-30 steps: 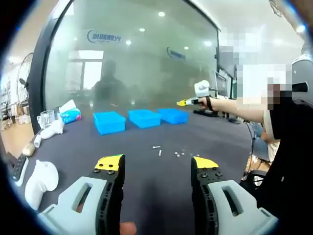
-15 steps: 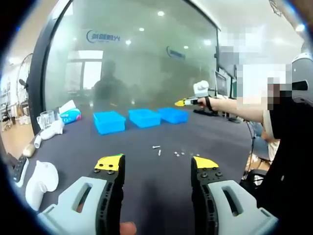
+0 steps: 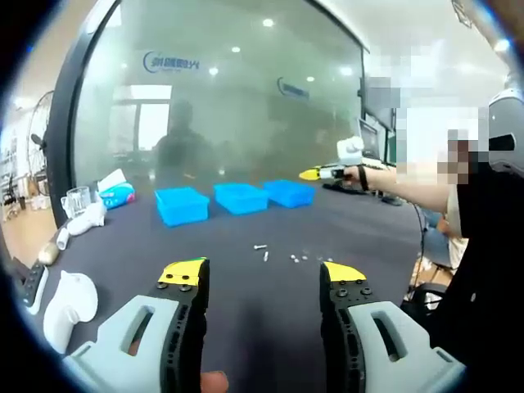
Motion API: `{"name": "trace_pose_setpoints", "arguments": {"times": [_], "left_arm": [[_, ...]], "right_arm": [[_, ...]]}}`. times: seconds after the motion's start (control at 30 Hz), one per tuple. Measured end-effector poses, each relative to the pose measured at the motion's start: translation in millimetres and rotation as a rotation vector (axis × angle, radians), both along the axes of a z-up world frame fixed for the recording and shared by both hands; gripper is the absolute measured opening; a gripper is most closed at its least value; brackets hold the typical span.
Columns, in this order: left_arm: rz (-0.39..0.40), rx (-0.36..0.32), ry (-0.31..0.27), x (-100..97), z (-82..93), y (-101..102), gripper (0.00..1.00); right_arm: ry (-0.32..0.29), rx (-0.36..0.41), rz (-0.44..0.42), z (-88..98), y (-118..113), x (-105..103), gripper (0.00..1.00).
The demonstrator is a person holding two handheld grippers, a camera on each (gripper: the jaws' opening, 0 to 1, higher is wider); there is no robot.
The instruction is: Sort the screws, nuts, and washers into the corresponding bins
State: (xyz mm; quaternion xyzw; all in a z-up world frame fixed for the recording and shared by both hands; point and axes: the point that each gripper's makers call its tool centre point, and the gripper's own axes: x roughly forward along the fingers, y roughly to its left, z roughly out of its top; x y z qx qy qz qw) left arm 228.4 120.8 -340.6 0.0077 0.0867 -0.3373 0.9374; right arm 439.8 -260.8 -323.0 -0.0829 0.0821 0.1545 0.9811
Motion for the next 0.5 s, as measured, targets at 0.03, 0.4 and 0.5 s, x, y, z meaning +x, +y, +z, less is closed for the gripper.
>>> {"name": "trace_pose_setpoints", "arguments": {"times": [0.03,0.4,0.5], "left_arm": [[0.000,0.001,0.000,-0.2,-0.1,0,0.52],[0.007,0.003,0.002,0.1,-1.0,3,0.52],[0.011,-0.002,0.001,-0.4,-0.5,4,0.52]], "right_arm": [[-0.007,0.010,0.011,0.8,3,-8,0.33],[-0.037,0.039,0.130,-6.6,32,-98,0.34],[-0.058,0.042,0.137,-7.9,36,-119,0.34]]}}
